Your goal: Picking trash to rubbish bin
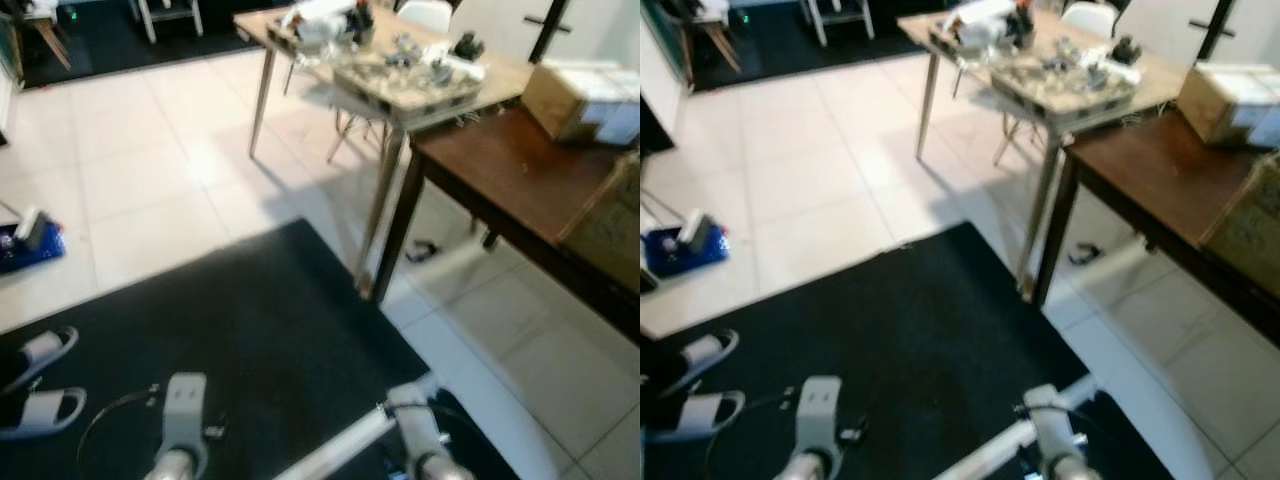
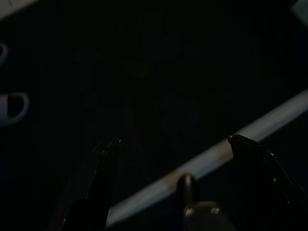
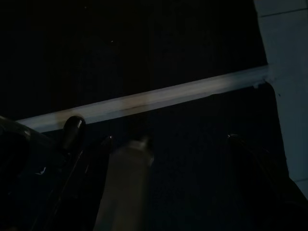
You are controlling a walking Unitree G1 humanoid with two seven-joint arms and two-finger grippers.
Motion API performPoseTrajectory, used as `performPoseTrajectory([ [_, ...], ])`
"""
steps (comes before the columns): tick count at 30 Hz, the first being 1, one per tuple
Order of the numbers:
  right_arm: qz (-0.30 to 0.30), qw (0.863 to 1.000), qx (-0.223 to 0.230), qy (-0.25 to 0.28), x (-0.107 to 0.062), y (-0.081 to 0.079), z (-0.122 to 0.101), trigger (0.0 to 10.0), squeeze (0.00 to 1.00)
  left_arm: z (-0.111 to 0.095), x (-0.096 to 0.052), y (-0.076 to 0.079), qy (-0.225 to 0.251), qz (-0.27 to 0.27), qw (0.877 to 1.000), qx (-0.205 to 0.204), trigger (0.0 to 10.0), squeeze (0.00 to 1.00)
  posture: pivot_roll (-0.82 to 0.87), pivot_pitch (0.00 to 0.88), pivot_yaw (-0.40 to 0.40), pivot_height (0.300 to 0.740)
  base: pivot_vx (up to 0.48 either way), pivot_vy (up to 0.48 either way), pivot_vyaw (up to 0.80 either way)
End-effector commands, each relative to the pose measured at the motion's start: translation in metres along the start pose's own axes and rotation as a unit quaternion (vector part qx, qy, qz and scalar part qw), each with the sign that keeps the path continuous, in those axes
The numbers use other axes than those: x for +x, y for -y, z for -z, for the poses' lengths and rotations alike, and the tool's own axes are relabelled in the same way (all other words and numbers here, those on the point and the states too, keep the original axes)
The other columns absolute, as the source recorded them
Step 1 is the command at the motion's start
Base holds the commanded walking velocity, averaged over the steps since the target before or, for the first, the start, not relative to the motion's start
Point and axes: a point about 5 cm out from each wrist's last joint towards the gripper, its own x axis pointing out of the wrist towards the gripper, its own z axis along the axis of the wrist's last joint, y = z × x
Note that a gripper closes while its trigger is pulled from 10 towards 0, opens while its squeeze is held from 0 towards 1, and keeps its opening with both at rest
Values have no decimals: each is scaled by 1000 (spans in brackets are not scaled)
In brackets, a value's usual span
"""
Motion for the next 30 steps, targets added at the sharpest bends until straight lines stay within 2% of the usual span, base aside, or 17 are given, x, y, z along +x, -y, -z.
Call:
performPoseTrajectory([
  [1,7,1000,-1,-16,-3,5,8,10000,0,9,-4,1,-12,0,1000,-1,10000,0,-8,110,30,740,274,0,0],
  [30,-2,1000,-7,-7,-1,3,4,10000,0,11,-6,1,-11,2,1000,-2,10000,0,1,101,16,740,273,0,0],
])
